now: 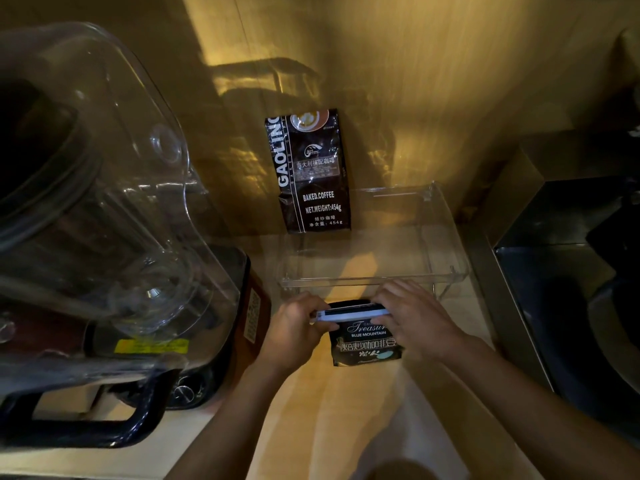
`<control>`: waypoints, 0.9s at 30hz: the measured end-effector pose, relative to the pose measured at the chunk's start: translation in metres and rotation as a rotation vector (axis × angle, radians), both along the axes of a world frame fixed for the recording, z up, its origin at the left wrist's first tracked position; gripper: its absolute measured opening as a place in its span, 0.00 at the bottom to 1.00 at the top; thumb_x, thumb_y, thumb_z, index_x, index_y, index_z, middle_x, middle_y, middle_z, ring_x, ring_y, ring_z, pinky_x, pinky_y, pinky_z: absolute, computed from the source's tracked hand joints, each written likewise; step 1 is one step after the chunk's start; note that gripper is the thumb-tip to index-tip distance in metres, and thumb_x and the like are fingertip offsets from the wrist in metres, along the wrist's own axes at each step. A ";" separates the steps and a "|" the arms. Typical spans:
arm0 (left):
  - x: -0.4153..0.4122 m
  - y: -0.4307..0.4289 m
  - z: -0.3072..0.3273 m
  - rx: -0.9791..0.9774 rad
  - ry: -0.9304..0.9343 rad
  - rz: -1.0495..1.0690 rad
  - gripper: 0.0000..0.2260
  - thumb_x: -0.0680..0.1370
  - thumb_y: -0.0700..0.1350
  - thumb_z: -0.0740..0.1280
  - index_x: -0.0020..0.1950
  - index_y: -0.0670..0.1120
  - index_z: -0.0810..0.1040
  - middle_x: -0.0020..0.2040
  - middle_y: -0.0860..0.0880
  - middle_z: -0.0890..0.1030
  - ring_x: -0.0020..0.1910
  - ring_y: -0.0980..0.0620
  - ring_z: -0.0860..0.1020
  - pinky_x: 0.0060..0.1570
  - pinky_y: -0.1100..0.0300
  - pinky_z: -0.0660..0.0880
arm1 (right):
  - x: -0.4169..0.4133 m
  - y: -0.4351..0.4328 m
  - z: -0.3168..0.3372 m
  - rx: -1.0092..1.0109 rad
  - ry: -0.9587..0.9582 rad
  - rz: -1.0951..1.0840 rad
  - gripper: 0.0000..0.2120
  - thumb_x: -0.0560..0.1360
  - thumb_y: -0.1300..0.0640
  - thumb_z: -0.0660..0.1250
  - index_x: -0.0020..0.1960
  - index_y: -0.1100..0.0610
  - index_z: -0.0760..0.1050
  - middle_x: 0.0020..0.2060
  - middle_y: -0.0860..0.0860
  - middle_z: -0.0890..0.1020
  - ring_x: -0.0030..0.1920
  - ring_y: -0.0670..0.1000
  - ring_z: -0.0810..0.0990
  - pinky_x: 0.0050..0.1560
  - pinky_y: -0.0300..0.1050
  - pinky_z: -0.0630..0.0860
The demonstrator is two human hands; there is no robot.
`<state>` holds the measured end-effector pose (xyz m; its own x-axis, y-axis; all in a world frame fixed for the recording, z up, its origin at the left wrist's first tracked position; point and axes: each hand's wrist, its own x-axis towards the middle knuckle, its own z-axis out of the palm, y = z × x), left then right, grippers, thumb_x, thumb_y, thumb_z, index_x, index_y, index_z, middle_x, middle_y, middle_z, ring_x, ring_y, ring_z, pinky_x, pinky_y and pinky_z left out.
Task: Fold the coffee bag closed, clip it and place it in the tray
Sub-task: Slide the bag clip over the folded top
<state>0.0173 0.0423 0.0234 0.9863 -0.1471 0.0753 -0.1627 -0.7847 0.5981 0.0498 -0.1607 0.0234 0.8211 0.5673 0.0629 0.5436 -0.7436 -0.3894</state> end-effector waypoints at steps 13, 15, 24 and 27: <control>-0.001 -0.002 -0.001 -0.027 -0.037 -0.004 0.06 0.68 0.40 0.73 0.41 0.41 0.78 0.40 0.44 0.78 0.38 0.50 0.74 0.36 0.56 0.71 | -0.006 0.019 -0.003 -0.031 -0.062 -0.023 0.07 0.70 0.60 0.68 0.47 0.62 0.75 0.44 0.56 0.79 0.47 0.55 0.75 0.50 0.47 0.68; -0.001 -0.002 -0.001 -0.044 -0.022 0.008 0.06 0.68 0.40 0.73 0.39 0.41 0.77 0.38 0.45 0.77 0.36 0.51 0.73 0.35 0.57 0.70 | -0.007 0.021 -0.005 -0.046 -0.053 -0.032 0.08 0.70 0.61 0.68 0.48 0.61 0.74 0.46 0.55 0.79 0.49 0.54 0.74 0.52 0.45 0.66; -0.003 -0.006 -0.002 -0.034 -0.016 0.059 0.05 0.69 0.39 0.72 0.40 0.42 0.77 0.39 0.44 0.79 0.36 0.50 0.74 0.35 0.55 0.72 | -0.011 0.023 -0.001 0.038 -0.086 -0.060 0.06 0.63 0.69 0.72 0.37 0.64 0.76 0.34 0.58 0.80 0.38 0.59 0.78 0.43 0.51 0.75; -0.004 -0.007 -0.002 -0.043 -0.016 0.073 0.05 0.69 0.39 0.72 0.40 0.41 0.77 0.40 0.43 0.79 0.36 0.48 0.75 0.35 0.55 0.72 | -0.012 0.023 -0.001 0.059 -0.105 -0.069 0.08 0.61 0.69 0.73 0.36 0.64 0.76 0.33 0.58 0.80 0.36 0.58 0.78 0.41 0.50 0.76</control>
<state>0.0137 0.0351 0.0212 0.9929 -0.0706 0.0954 -0.1151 -0.7683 0.6296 0.0379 -0.1381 0.0221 0.8450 0.5028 0.1820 0.5322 -0.7579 -0.3773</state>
